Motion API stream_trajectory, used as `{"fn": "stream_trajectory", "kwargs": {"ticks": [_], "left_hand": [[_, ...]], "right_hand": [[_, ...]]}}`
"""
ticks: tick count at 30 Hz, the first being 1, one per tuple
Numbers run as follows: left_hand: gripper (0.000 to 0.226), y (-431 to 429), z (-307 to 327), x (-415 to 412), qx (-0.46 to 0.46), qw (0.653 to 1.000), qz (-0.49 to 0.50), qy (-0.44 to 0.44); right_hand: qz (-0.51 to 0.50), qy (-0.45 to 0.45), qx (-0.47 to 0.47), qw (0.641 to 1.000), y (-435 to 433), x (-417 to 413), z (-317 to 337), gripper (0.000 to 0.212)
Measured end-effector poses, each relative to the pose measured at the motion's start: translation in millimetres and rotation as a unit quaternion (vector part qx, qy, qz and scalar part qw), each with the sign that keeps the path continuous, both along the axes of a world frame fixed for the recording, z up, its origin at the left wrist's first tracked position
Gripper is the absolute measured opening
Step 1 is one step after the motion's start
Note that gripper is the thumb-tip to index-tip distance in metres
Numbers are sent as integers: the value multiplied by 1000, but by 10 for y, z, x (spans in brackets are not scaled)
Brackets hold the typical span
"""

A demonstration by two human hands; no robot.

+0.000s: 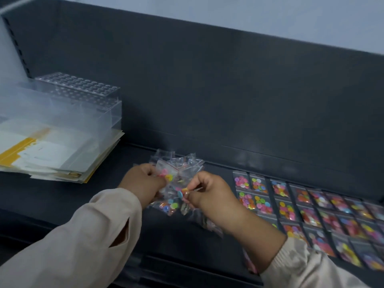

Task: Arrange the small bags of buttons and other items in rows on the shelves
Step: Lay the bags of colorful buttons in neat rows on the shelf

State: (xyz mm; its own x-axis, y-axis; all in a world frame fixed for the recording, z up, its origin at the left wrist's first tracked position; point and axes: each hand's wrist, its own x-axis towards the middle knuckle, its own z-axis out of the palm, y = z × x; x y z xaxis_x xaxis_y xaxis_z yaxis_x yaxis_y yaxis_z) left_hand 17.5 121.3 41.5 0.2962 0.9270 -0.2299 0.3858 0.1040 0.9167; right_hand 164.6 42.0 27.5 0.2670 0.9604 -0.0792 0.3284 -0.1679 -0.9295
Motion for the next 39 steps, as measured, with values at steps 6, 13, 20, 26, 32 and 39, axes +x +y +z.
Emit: {"fn": "stream_trajectory", "kwargs": {"ticks": [6, 13, 20, 26, 32, 39], "left_hand": [[13, -295, 117, 636, -130, 988, -4, -82], [15, -879, 296, 1436, -177, 970, -105, -130], [27, -1496, 230, 2170, -156, 968, -144, -134], [34, -1976, 152, 2569, -94, 976, -152, -123], [44, -2286, 58, 2715, -97, 977, -165, -96], [9, -2414, 3, 2653, -226, 960, -103, -132]], "right_hand": [[-62, -18, 37, 997, -365, 459, 182, 26], [-102, -2, 92, 990, -1026, 1063, 344, 15], [-176, -19, 92, 980, -1715, 1631, 358, 19], [-221, 115, 76, 966, -2232, 1979, 367, 60], [-181, 238, 9, 954, -2572, 2250, 217, 12], [-194, 195, -62, 959, -2700, 2380, -5, 22]]}}
